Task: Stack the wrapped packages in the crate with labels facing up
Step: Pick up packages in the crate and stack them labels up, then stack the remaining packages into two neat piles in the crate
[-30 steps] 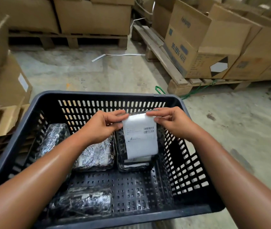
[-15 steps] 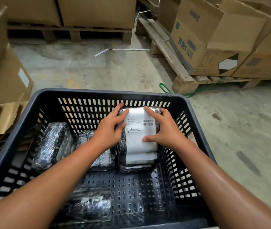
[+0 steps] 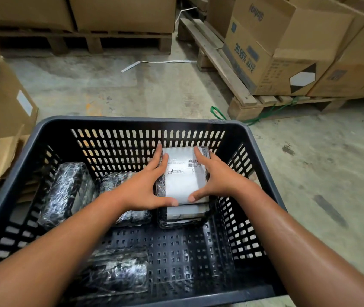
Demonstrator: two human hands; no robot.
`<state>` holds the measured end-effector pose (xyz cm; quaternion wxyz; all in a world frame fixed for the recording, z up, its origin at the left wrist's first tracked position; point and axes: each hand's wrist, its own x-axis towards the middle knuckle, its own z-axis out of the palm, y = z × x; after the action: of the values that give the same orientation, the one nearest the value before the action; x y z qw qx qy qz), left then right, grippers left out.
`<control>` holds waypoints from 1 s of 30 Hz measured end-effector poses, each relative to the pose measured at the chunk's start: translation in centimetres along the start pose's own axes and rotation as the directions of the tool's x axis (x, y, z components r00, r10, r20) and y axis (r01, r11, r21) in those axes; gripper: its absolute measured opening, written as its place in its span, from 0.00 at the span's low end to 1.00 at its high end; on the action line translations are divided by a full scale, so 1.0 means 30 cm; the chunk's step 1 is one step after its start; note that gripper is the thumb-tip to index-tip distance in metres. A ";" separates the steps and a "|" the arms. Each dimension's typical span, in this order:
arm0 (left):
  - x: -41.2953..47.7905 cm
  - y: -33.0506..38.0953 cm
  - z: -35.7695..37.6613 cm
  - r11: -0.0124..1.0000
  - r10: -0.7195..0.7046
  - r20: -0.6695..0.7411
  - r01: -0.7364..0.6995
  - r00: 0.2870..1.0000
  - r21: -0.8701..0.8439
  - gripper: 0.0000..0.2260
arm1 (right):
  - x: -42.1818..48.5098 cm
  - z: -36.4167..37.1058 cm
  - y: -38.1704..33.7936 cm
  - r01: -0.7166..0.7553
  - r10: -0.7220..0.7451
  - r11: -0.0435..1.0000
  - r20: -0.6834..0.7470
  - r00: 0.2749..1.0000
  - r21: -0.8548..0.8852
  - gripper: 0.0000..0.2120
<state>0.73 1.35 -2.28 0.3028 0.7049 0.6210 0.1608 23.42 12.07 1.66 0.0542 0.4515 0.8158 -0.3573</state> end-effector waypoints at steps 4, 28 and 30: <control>0.002 -0.008 0.018 0.999 -0.029 0.083 0.028 0.996 0.016 0.67 | 0.000 0.018 0.000 -0.056 0.060 0.998 0.106 0.992 -0.042 0.77; -0.255 -0.020 -0.272 0.977 -0.204 -0.159 0.191 0.966 -0.093 0.55 | -0.022 -0.096 -0.254 0.164 -0.159 0.986 -0.109 0.981 0.043 0.46; -0.311 -0.049 -0.322 0.969 -0.246 -0.169 0.236 0.954 -0.076 0.57 | 0.000 -0.023 -0.327 0.216 -0.205 0.966 -0.087 0.975 0.144 0.42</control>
<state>-7.91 -5.47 5.58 0.2828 0.5982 0.7221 0.2018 15.98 9.19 7.40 -0.0478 0.3775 0.8308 -0.4062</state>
